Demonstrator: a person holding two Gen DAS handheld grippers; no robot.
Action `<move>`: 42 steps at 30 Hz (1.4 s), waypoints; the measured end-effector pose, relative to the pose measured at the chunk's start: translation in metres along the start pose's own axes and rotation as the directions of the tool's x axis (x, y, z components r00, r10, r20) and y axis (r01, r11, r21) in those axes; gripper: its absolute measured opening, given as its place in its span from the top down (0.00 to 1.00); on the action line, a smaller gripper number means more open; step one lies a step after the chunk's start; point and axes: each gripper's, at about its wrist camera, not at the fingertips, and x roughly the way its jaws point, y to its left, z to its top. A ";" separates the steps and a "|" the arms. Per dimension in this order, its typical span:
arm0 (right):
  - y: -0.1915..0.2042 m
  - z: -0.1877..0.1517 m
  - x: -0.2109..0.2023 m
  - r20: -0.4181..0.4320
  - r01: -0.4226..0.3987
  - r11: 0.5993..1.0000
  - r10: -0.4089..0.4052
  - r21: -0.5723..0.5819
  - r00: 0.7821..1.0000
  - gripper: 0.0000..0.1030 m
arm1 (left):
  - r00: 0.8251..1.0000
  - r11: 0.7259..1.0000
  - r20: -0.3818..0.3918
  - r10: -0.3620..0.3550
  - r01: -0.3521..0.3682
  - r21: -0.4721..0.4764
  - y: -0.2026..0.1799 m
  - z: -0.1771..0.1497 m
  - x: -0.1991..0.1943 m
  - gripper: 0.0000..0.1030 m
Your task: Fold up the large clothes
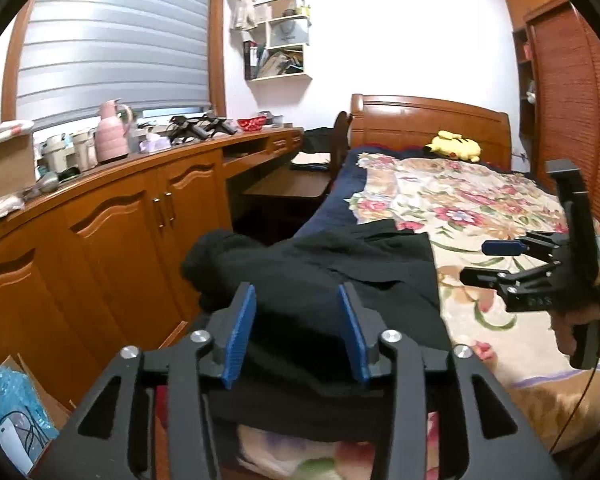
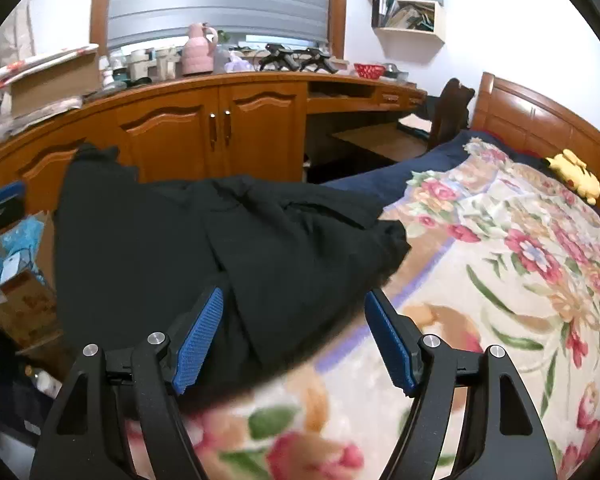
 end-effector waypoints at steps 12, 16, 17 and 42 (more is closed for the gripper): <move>-0.036 -0.045 -0.078 0.038 0.044 0.998 -0.046 0.046 0.998 0.27 | 0.998 0.997 -0.004 -0.063 0.063 0.035 -0.075 0.000 0.000 0.48; -0.054 -0.068 -0.106 0.047 0.080 0.994 -0.083 0.070 0.995 0.27 | 0.995 0.994 -0.002 -0.098 0.098 0.054 -0.111 -0.016 -0.004 0.48; -0.060 -0.075 -0.115 0.050 0.092 0.993 -0.096 0.076 0.994 0.27 | 0.994 0.992 -0.009 -0.113 0.113 0.055 -0.120 -0.020 -0.004 0.48; -0.174 -0.246 -0.241 0.007 0.357 0.896 -0.372 0.264 0.928 0.20 | 0.935 0.933 -0.075 -0.346 0.351 0.074 -0.334 -0.057 0.003 0.48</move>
